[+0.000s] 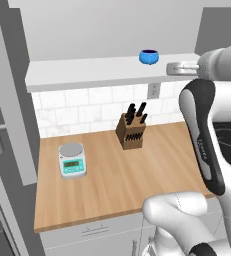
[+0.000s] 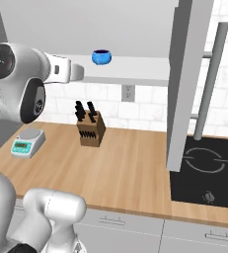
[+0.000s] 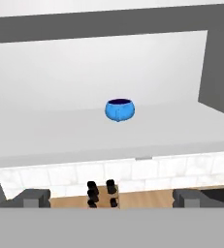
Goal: Gather all objects into one cabinet and sort the glasses and bowls to opposite sides.
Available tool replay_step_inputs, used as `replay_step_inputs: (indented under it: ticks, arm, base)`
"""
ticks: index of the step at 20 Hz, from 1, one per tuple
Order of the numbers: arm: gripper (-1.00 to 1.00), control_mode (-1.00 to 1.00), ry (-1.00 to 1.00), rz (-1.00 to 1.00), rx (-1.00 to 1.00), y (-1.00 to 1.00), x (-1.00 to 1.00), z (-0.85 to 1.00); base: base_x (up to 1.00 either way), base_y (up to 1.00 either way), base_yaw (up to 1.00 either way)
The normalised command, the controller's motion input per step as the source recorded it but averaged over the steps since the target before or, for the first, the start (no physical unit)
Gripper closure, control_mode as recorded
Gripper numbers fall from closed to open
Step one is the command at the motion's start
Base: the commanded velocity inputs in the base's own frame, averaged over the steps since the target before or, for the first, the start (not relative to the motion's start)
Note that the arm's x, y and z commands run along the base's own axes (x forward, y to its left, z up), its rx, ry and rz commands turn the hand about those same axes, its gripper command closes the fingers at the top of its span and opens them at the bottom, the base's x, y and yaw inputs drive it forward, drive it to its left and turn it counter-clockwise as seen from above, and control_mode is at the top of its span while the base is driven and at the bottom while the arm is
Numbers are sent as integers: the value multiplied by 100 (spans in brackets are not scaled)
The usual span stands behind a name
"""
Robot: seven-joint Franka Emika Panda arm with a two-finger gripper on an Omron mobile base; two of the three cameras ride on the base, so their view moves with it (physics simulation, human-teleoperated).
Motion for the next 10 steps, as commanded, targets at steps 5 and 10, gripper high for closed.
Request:
replay_step_inputs:
  ticks: [5, 10]
  arm:
    - [-100, -100, 0, 0, 0, 0, 54, -3]
    - [-100, -100, 0, 0, 0, 0, 50, 0]
  base:
    - [0, 0, 0]
    - [0, 0, 0]
